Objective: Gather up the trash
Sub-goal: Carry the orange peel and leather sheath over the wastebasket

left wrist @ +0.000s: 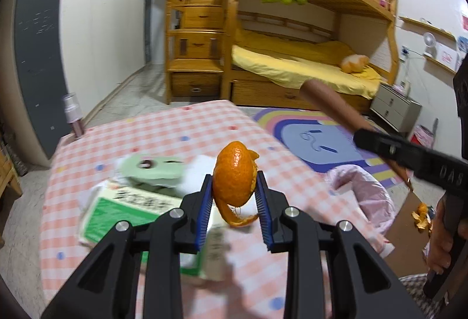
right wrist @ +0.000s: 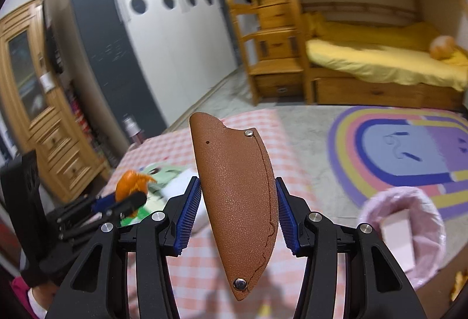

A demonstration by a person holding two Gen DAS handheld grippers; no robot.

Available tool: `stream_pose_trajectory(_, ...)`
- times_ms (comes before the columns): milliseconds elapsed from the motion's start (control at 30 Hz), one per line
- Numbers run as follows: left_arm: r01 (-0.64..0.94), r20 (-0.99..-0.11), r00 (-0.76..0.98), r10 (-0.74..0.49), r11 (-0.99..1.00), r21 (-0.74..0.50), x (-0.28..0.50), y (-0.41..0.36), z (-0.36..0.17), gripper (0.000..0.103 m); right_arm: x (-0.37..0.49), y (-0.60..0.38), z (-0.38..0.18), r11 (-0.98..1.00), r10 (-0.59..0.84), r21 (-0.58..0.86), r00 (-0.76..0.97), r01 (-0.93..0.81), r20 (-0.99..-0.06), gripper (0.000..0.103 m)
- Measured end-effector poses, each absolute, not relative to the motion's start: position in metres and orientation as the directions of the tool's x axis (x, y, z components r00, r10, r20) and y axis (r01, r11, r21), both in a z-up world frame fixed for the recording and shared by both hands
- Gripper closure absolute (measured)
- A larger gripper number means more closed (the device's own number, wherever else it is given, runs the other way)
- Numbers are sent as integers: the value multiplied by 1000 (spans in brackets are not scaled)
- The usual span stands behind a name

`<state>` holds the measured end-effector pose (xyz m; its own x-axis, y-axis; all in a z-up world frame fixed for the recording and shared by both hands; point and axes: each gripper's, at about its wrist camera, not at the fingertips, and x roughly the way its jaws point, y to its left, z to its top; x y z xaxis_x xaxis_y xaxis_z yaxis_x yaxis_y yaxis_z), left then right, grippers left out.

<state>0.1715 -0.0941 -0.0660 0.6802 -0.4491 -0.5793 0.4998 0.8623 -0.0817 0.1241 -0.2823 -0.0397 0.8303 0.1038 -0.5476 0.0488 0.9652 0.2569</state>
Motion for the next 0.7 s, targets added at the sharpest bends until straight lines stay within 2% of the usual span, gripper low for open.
stream_pose_trajectory(133,558,-581,640,-503,824,-99,165,-131,-71,76,103,-316,-40,951,69,289,835,110,-545,52)
stream_pose_trajectory(567,734,-625,502,-598,677,-58,134,-272,-85,75,32,-397,-82,917,-238,116,755,382,-611,52)
stream_pose_trajectory(700,782,-651,431,-625,619,-76,135,-318,-93,75,24,-433,-96,889,-279,114,724,443,-631,52)
